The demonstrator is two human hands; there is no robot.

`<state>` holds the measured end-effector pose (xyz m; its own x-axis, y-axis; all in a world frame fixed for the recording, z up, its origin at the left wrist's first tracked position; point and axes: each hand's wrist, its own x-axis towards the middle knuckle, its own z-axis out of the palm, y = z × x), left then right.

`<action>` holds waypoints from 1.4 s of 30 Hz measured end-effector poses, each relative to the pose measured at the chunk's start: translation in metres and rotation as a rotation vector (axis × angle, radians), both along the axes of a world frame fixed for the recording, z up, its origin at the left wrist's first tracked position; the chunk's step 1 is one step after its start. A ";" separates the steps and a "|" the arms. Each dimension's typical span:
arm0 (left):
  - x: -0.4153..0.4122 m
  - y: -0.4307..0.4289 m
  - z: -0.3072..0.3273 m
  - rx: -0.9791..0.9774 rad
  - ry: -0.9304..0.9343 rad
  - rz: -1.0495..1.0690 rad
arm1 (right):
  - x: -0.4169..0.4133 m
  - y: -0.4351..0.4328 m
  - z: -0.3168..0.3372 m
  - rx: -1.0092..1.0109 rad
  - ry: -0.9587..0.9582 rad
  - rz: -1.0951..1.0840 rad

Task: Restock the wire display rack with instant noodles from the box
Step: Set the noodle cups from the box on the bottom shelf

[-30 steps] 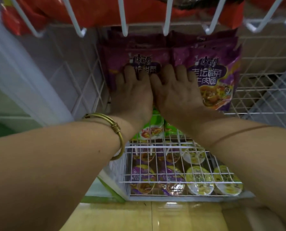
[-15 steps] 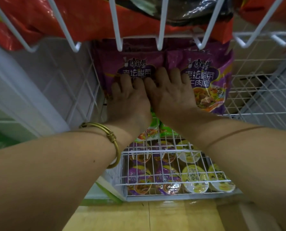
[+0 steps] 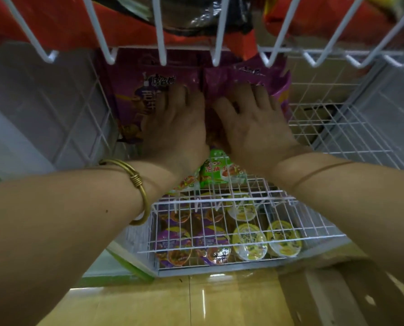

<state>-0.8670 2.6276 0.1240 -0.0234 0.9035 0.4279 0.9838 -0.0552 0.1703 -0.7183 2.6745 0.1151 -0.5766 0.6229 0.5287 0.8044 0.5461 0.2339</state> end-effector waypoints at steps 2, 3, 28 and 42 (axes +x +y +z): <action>0.010 0.002 0.000 0.044 0.071 -0.035 | 0.017 0.000 0.002 -0.019 -0.022 -0.024; 0.016 0.004 0.000 0.053 0.096 -0.053 | 0.026 0.000 0.003 -0.030 -0.029 -0.039; 0.042 0.043 -0.013 0.061 0.361 -0.054 | 0.046 0.034 0.001 -0.187 -0.102 -0.169; 0.033 0.001 0.002 -0.182 0.198 -0.089 | 0.054 -0.003 0.016 -0.437 -0.187 -0.157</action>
